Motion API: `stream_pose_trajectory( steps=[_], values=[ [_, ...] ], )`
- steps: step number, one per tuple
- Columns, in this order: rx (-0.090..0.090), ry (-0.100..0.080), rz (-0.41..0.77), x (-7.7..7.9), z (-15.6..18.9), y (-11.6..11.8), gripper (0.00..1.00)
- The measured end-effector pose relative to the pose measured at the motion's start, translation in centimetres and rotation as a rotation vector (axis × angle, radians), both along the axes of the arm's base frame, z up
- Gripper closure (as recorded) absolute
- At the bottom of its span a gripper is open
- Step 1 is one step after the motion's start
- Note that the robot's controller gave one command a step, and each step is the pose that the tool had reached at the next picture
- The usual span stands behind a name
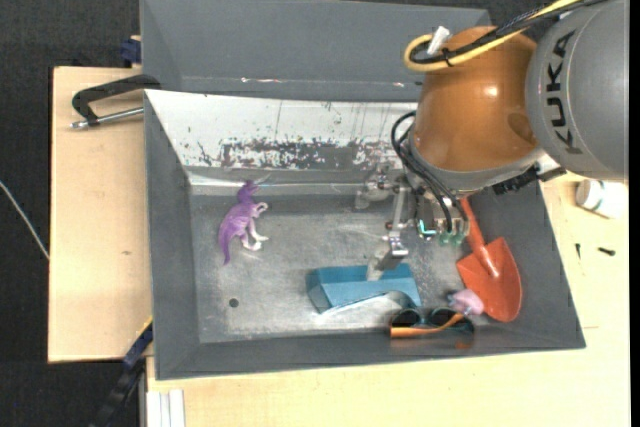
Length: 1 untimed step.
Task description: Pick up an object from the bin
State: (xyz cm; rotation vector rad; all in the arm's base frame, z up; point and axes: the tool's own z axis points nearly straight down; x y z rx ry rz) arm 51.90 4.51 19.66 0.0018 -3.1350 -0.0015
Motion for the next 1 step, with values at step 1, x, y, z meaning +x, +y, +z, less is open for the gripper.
stream_pose_trajectory(
  steps=[1],
  values=[
    [0.0, -0.006, -0.001, 0.1, 0.34, -0.03, 0.0]
  ],
)
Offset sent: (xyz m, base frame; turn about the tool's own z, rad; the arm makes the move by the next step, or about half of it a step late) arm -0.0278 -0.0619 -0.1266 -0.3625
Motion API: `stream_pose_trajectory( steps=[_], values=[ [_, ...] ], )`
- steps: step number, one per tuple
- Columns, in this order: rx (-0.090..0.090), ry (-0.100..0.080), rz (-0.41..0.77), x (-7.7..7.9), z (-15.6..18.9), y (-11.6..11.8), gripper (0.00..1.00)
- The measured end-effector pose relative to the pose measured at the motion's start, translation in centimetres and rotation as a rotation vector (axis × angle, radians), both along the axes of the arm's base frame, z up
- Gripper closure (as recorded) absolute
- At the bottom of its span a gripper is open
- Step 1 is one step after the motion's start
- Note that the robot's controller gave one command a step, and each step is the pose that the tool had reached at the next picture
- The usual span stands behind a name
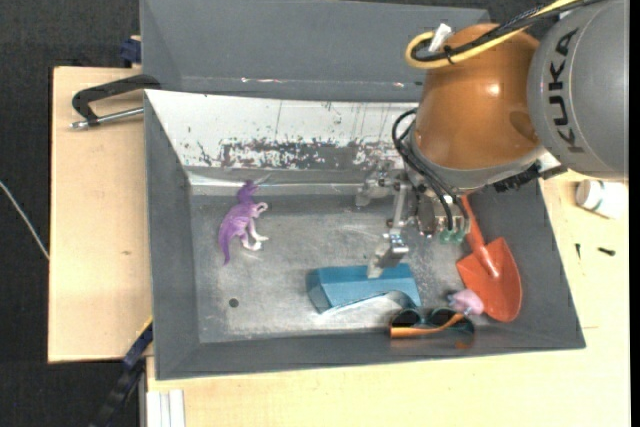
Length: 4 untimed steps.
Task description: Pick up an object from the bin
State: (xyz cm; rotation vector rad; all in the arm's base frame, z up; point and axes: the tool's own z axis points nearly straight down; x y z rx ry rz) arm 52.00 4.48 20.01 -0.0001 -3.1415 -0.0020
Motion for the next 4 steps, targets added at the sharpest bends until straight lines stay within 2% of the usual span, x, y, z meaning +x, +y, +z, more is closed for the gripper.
stream_pose_trajectory(
  steps=[1, 2, 3, 4],
  values=[
    [-0.001, -0.004, 0.144, -1.0, -4.9, -2.3, 0.0],
    [0.0, -0.003, 0.329, -2.0, -5.1, -4.3, 0.0],
    [0.0, -0.001, 0.321, -2.7, -5.3, -2.2, 0.0],
    [0.0, -0.004, 0.434, -2.7, -12.8, -2.4, 0.0]
  ],
)
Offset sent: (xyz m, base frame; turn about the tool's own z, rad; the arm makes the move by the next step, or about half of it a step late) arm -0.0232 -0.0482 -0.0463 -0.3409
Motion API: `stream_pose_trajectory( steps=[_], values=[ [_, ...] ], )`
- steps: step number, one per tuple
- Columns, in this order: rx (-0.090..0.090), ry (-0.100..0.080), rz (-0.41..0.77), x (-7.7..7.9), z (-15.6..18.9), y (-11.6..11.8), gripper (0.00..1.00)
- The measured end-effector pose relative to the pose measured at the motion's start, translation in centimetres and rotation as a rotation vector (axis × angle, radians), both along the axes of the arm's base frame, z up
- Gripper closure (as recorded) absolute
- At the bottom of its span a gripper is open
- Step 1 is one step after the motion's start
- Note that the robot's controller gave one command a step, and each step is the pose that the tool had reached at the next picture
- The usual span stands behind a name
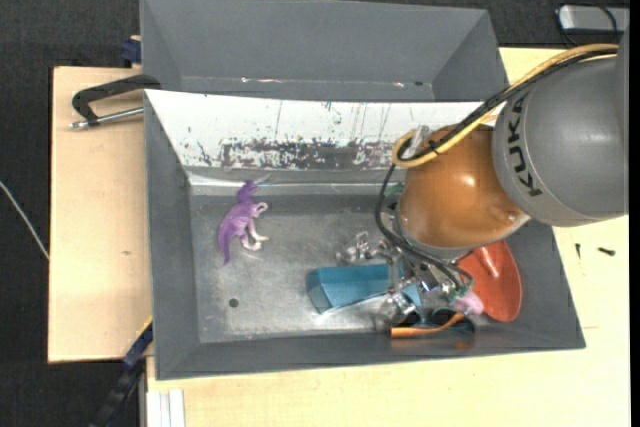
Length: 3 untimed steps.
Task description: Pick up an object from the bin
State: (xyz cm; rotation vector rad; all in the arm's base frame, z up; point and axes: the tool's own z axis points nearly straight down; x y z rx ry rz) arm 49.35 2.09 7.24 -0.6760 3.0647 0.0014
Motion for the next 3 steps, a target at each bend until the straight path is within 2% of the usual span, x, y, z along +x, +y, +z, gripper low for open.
stream_pose_trajectory(
  steps=[1, 2, 3],
  values=[
    [0.001, -0.007, -0.003, 0.13, 1.04, 0.04, 1.0],
    [0.001, -0.007, -0.003, 0.13, 1.04, 0.04, 1.0],
    [0.0, 0.001, -0.002, -0.07, 1.45, 0.04, 1.0]
  ],
)
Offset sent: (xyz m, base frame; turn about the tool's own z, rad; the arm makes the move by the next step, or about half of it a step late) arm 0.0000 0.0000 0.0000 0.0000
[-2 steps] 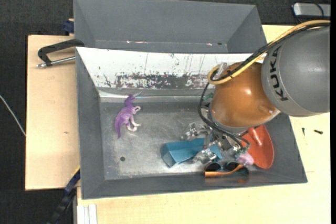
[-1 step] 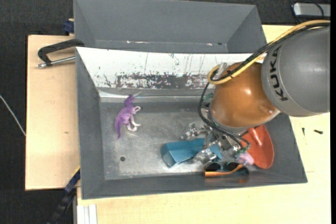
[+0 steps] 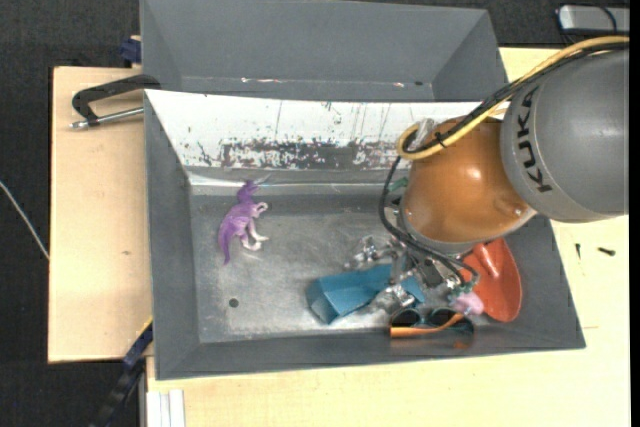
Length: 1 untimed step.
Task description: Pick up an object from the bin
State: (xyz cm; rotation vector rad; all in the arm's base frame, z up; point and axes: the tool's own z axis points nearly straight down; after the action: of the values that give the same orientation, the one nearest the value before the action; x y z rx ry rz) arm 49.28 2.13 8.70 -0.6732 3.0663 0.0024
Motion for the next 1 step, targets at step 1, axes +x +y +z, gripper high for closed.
stream_pose_trajectory(
  steps=[1],
  values=[
    [-0.001, 0.009, 0.0, -0.22, 1.98, 0.02, 1.0]
  ],
)
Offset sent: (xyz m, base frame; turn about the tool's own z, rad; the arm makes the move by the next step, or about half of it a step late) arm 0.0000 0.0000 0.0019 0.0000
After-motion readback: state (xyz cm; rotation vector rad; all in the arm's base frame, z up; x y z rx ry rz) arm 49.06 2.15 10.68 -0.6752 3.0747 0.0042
